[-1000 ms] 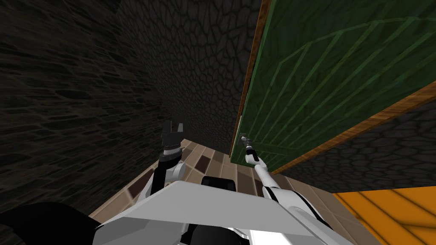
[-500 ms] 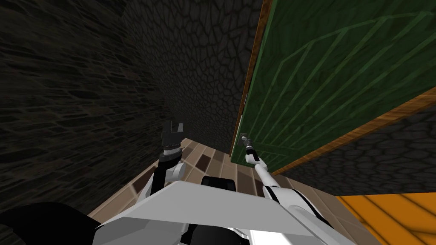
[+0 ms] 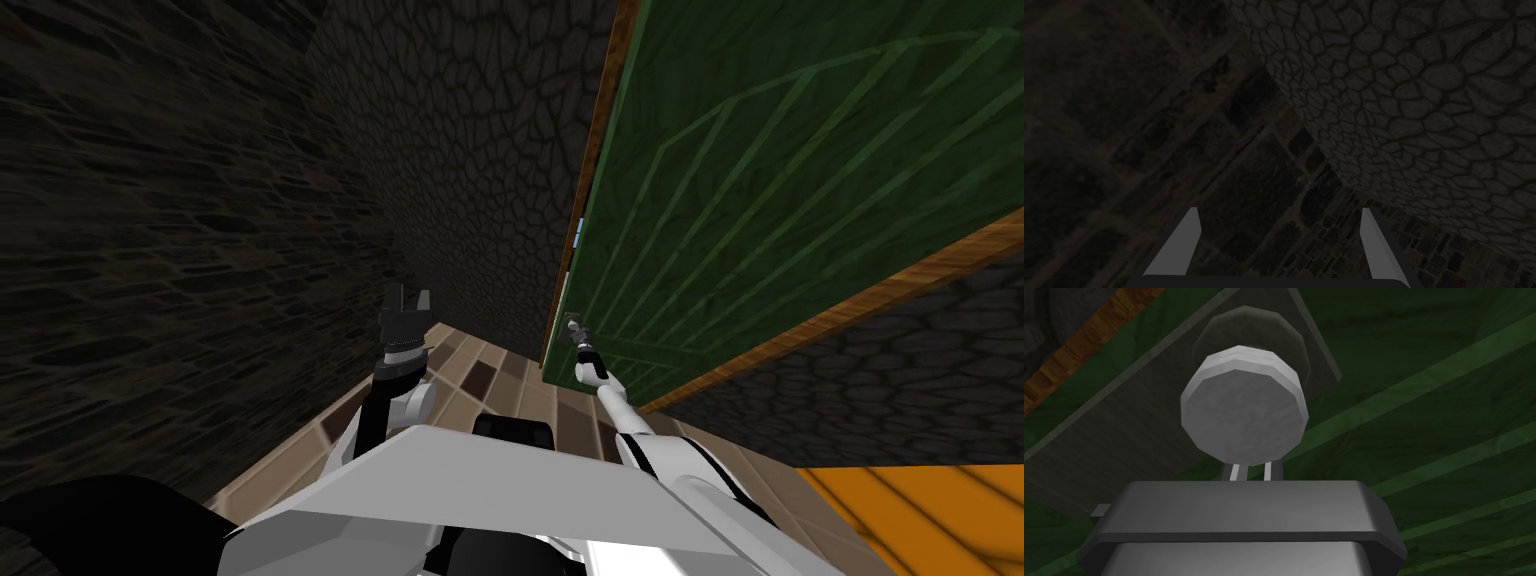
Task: Pull the door open
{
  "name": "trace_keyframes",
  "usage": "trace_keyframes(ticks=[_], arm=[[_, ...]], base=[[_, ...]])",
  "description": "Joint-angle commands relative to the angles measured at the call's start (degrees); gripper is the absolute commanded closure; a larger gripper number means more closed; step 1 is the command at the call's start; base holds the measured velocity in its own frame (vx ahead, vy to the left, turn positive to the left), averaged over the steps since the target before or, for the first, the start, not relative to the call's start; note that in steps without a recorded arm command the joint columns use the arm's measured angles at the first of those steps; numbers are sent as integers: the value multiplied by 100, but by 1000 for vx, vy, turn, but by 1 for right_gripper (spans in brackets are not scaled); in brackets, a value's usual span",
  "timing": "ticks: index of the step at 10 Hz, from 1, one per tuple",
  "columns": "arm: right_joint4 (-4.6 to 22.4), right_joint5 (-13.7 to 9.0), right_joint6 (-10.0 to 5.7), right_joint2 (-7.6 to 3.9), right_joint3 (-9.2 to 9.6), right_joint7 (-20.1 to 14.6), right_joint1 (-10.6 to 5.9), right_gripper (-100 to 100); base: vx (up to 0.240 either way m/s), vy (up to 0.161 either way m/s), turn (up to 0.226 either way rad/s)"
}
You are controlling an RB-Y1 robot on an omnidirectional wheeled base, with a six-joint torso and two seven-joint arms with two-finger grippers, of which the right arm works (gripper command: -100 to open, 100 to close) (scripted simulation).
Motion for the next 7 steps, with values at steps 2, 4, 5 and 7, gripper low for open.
trace_keyframes(ticks=[2, 4, 5, 7], arm=[[-288, 10, 39, 59, 34, 17, -4, 100], [-274, -185, 40, 28, 120, -218, -10, 100], [-259, -380, 40, -2, 207, -376, -16, 100], [-259, -380, 40, -2, 207, -452, -16, 100]], base=[[-3, 1, 3], [-1, -6, 30], [-63, -40, 110], [-38, -19, 24]])
